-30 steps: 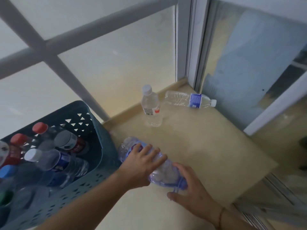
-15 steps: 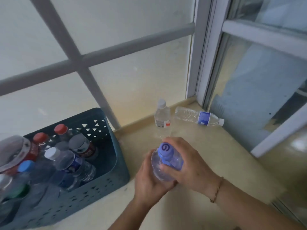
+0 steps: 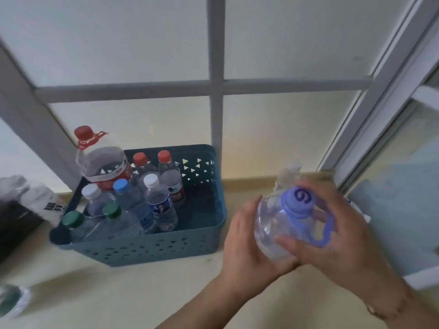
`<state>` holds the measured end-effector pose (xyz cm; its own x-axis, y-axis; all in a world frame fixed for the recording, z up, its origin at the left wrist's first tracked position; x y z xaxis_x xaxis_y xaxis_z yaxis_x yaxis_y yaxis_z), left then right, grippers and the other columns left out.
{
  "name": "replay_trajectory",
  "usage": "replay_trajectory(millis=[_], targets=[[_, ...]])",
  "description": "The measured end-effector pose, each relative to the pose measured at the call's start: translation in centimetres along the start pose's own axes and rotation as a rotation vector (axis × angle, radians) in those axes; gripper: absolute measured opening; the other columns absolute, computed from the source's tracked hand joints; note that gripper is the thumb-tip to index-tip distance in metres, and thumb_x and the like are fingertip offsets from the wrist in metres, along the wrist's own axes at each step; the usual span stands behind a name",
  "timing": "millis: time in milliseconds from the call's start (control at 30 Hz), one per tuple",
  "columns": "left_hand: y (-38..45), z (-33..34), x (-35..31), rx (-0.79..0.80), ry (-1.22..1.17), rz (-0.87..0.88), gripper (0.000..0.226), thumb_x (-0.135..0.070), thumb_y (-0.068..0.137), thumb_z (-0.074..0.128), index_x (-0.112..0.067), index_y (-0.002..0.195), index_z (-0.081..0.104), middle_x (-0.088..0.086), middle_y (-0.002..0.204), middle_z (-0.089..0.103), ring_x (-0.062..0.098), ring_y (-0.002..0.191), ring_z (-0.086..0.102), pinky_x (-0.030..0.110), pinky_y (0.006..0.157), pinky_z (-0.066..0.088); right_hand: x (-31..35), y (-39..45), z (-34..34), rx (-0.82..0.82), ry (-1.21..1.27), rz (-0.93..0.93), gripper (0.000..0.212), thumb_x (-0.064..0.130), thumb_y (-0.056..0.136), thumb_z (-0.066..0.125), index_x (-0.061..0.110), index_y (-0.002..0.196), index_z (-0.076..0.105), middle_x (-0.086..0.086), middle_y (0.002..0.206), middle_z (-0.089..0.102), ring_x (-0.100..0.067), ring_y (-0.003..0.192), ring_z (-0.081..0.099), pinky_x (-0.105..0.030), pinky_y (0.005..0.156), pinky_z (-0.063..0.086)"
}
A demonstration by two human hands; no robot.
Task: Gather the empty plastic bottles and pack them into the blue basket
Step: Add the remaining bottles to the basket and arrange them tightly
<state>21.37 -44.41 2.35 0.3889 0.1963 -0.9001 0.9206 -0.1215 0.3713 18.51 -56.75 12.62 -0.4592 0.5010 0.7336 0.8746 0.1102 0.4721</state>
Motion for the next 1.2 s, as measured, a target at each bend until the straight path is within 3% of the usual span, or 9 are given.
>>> replay_trajectory(millis=[133, 267, 367, 433, 567, 667, 733, 1000, 1200], targets=[[4.3, -5.7, -7.5, 0.014, -0.065, 0.152, 0.115, -0.043, 0.052, 0.094, -0.025, 0.147, 0.032, 0.008, 0.145, 0.050, 0.030, 0.133, 0.052, 0.055, 0.104, 0.046, 8.7, 5.5, -2.1, -0.013, 0.111, -0.190, 0.075, 0.042, 0.060, 0.083, 0.048, 0.124, 0.046, 0.016, 0.124, 0.059, -0.014, 0.115, 0.063, -0.027, 0.087, 0.056], [8.8, -11.7, -11.6, 0.103, 0.021, 0.247, 0.107, -0.039, 0.060, 0.090, -0.012, 0.148, 0.034, 0.005, 0.142, 0.051, 0.025, 0.131, 0.053, 0.052, 0.103, 0.049, 12.2, 10.5, -0.7, -0.001, 0.195, -0.303, 0.075, 0.033, 0.071, 0.082, 0.021, 0.133, 0.040, -0.003, 0.134, 0.051, -0.026, 0.121, 0.059, -0.038, 0.091, 0.056], [10.4, -14.5, -10.1, 0.167, 0.044, 0.196, 0.103, -0.024, 0.068, 0.090, -0.013, 0.150, 0.029, 0.001, 0.143, 0.049, 0.020, 0.131, 0.054, 0.047, 0.101, 0.052, 11.6, 12.8, 2.9, 0.009, 0.288, -0.270, 0.074, 0.036, 0.070, 0.084, 0.025, 0.129, 0.042, 0.001, 0.128, 0.054, -0.022, 0.116, 0.062, -0.033, 0.089, 0.055], [10.6, -15.6, -7.5, 0.220, 0.077, 0.121, 0.106, -0.014, 0.069, 0.091, -0.023, 0.151, 0.025, -0.009, 0.141, 0.048, 0.009, 0.128, 0.055, 0.030, 0.097, 0.055, 10.1, 13.5, 6.0, 0.037, 0.291, -0.210, 0.074, 0.032, 0.067, 0.086, 0.029, 0.129, 0.045, 0.010, 0.126, 0.057, -0.015, 0.114, 0.064, -0.031, 0.088, 0.055], [9.8, -16.4, -2.1, 0.269, 0.173, 0.010, 0.105, -0.026, 0.065, 0.094, -0.033, 0.147, 0.029, -0.015, 0.141, 0.052, 0.003, 0.125, 0.057, 0.023, 0.101, 0.050, 5.8, 13.1, 11.3, 0.109, 0.138, -0.083, 0.075, 0.024, 0.067, 0.088, 0.031, 0.130, 0.049, 0.014, 0.124, 0.059, -0.004, 0.110, 0.062, -0.019, 0.087, 0.052], [8.8, -16.1, 0.7, 0.285, 0.171, -0.045, 0.099, -0.024, 0.064, 0.094, -0.040, 0.139, 0.032, -0.023, 0.128, 0.059, -0.004, 0.114, 0.062, 0.010, 0.090, 0.049, 3.2, 12.1, 13.9, 0.150, 0.045, -0.035, 0.073, 0.026, 0.068, 0.088, 0.035, 0.130, 0.050, 0.021, 0.121, 0.057, -0.004, 0.108, 0.058, -0.019, 0.087, 0.052], [8.3, -15.6, 2.2, 0.304, 0.134, -0.070, 0.095, -0.017, 0.065, 0.093, -0.043, 0.135, 0.035, -0.024, 0.121, 0.063, -0.003, 0.109, 0.065, 0.012, 0.086, 0.052, 1.6, 11.5, 14.7, 0.142, 0.042, 0.007, 0.073, 0.024, 0.068, 0.088, 0.033, 0.130, 0.050, 0.019, 0.118, 0.058, -0.007, 0.107, 0.058, -0.021, 0.086, 0.053], [6.9, -13.3, 6.5, 0.453, 0.157, -0.143, 0.081, -0.011, 0.070, 0.084, -0.026, 0.139, 0.045, -0.011, 0.125, 0.066, 0.008, 0.114, 0.065, 0.032, 0.096, 0.054, -3.0, 7.1, 17.5, 0.134, 0.087, 0.115, 0.072, 0.017, 0.069, 0.088, 0.030, 0.130, 0.053, 0.011, 0.122, 0.059, -0.011, 0.114, 0.058, -0.022, 0.093, 0.050], [6.4, -12.1, 9.6, 0.558, 0.294, -0.206, 0.074, -0.023, 0.067, 0.079, -0.034, 0.132, 0.044, -0.015, 0.124, 0.062, 0.009, 0.116, 0.061, 0.036, 0.096, 0.054, -5.0, 5.1, 18.8, 0.092, -0.037, 0.119, 0.070, 0.030, 0.067, 0.084, 0.043, 0.126, 0.048, 0.031, 0.122, 0.050, -0.010, 0.114, 0.054, -0.037, 0.095, 0.050]])
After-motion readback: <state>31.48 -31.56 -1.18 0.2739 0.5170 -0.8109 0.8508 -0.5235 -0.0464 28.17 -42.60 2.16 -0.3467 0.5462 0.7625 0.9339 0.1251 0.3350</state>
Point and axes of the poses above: each hand's wrist, its own y-axis towards the middle knuckle, its own z-axis out of the palm, x = y × z, the point moved 10 cm from there along y, towards the middle knuckle
